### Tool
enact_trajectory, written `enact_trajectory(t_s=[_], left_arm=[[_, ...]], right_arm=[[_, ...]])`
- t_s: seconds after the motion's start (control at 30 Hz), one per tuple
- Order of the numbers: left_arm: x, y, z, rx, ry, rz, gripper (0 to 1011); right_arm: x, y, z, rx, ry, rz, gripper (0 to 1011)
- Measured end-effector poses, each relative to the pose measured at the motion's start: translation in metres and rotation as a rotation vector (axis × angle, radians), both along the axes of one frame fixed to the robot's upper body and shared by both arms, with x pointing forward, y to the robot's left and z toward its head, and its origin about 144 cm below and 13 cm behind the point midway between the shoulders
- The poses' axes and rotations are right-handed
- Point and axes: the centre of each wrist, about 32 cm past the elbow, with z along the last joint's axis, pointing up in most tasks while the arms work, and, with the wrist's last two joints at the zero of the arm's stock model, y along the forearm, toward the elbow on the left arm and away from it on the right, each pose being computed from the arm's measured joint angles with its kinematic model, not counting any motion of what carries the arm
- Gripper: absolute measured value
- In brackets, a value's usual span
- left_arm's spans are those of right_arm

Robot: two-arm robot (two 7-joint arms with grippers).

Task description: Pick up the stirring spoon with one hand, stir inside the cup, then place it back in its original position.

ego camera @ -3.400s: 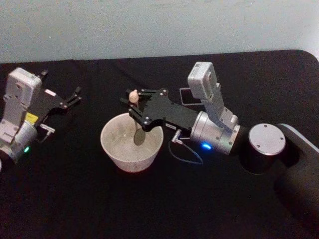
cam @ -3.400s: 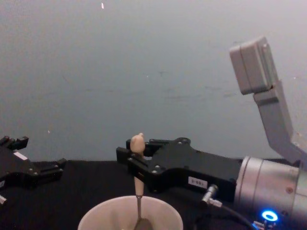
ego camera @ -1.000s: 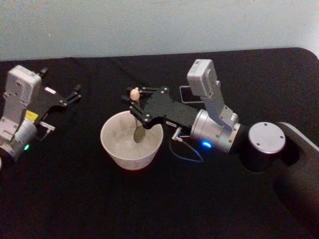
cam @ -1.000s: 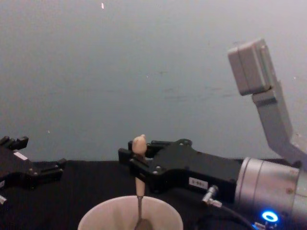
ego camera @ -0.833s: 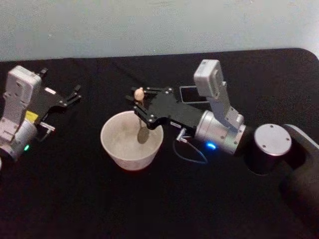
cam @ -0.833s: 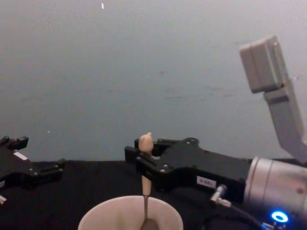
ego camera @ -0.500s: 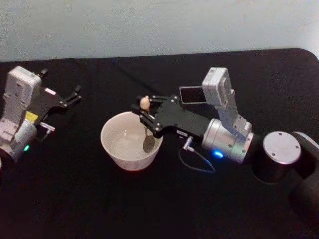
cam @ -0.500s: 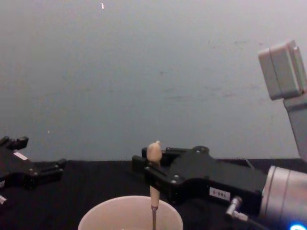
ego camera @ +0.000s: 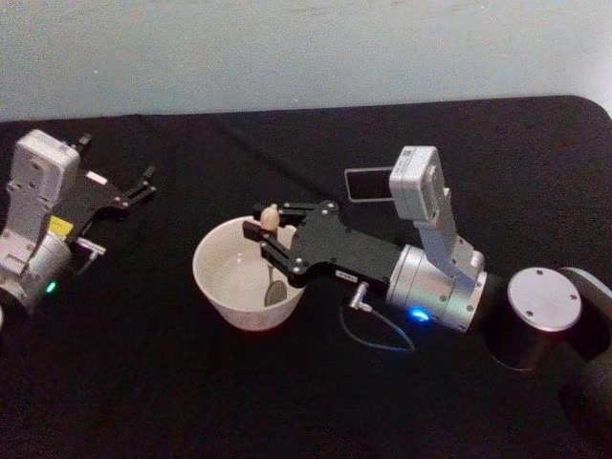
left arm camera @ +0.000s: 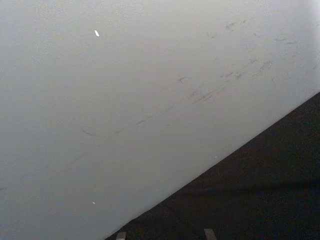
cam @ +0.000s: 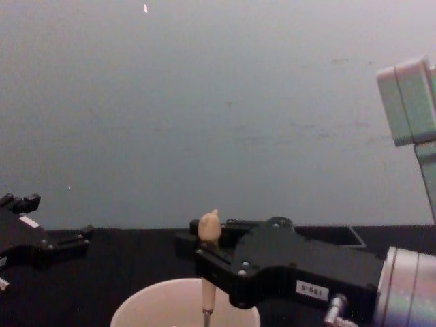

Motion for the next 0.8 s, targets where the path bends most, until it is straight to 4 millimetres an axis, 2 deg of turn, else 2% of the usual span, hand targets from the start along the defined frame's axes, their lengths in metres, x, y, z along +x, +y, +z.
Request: enact_trajectory(t_s=[0.3,0.8], left_arm=[[0.0,0.0,0.0,0.0,0.0,0.0,1001],[0.0,0.0,0.0,0.0,0.0,0.0,1001]], right_arm=[[0.001,0.009,0.0,0.002,0.005,0.018,211],[0.019,0.03,-0.002,-0.003,-0.003,0.013,211]])
